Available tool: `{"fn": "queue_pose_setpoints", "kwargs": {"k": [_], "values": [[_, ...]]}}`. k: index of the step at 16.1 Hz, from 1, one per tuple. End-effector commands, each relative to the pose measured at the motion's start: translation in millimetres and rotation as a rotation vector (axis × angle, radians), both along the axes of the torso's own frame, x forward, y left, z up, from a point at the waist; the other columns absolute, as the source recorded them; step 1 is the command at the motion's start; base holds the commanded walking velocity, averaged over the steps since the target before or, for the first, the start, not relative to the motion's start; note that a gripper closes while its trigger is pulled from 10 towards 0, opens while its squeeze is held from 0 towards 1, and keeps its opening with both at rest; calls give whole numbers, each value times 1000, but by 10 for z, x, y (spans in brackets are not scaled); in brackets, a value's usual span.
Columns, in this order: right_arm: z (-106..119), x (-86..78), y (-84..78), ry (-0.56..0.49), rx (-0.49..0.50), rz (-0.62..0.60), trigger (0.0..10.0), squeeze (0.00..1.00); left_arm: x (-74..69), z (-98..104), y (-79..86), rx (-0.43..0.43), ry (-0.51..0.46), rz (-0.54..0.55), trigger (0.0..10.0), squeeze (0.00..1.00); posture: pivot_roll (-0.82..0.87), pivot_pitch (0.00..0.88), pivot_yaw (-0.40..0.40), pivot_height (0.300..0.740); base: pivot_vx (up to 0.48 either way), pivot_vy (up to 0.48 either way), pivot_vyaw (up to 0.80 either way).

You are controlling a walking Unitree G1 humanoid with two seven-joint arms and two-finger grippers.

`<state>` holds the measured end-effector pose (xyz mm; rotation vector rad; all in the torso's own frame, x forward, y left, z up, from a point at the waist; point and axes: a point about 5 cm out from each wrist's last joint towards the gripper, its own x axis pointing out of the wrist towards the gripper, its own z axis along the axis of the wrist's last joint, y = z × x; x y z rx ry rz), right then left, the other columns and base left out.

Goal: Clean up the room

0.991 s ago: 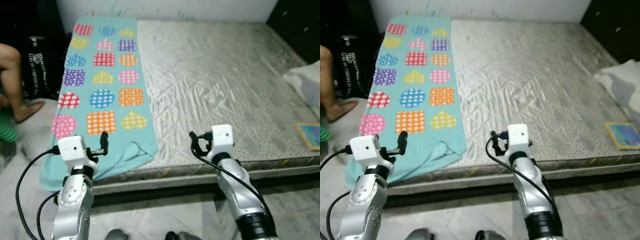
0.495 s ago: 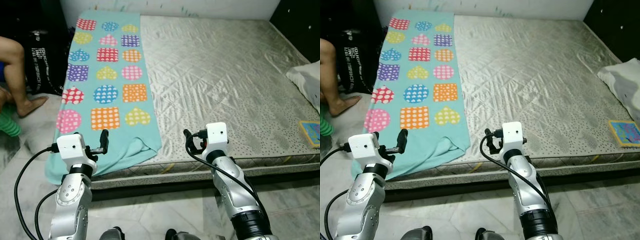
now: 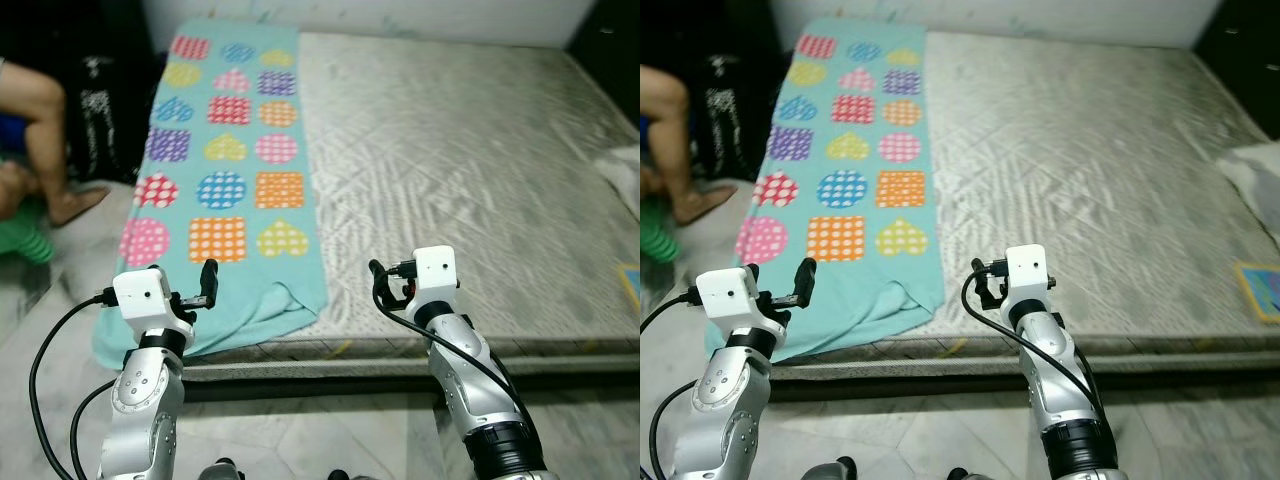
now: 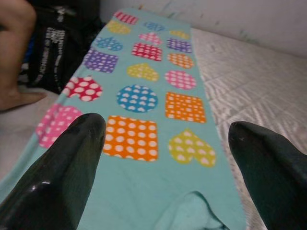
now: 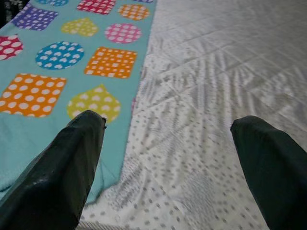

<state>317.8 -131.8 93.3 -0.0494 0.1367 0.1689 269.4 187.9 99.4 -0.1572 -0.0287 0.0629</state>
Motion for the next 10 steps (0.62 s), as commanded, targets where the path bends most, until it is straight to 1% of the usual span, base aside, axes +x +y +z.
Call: {"fn": "queue_pose_setpoints", "kwargs": {"k": [1,4,6,8,10], "values": [[-16,-2,-36,9,0,-13,10000,0,-14,20,-9,7,-10,-10,10000,0,119,162,-91,740,352,0,0],[-15,4,-22,9,1,-10,10000,0,-10,22,-12,9,-10,-14,10000,0,122,158,-91,740,316,0,0],[-5,11,-15,7,2,-11,10000,0,-10,23,-6,14,-7,-7,10000,0,122,158,-91,740,0,0,0],[10,19,-8,3,7,-14,10000,0,10,23,11,-5,-5,46,10000,0,122,158,-91,740,0,0,0],[9,19,-7,3,7,-15,10000,0,17,17,15,-6,5,49,10000,0,122,158,-91,740,0,0,0]]}}
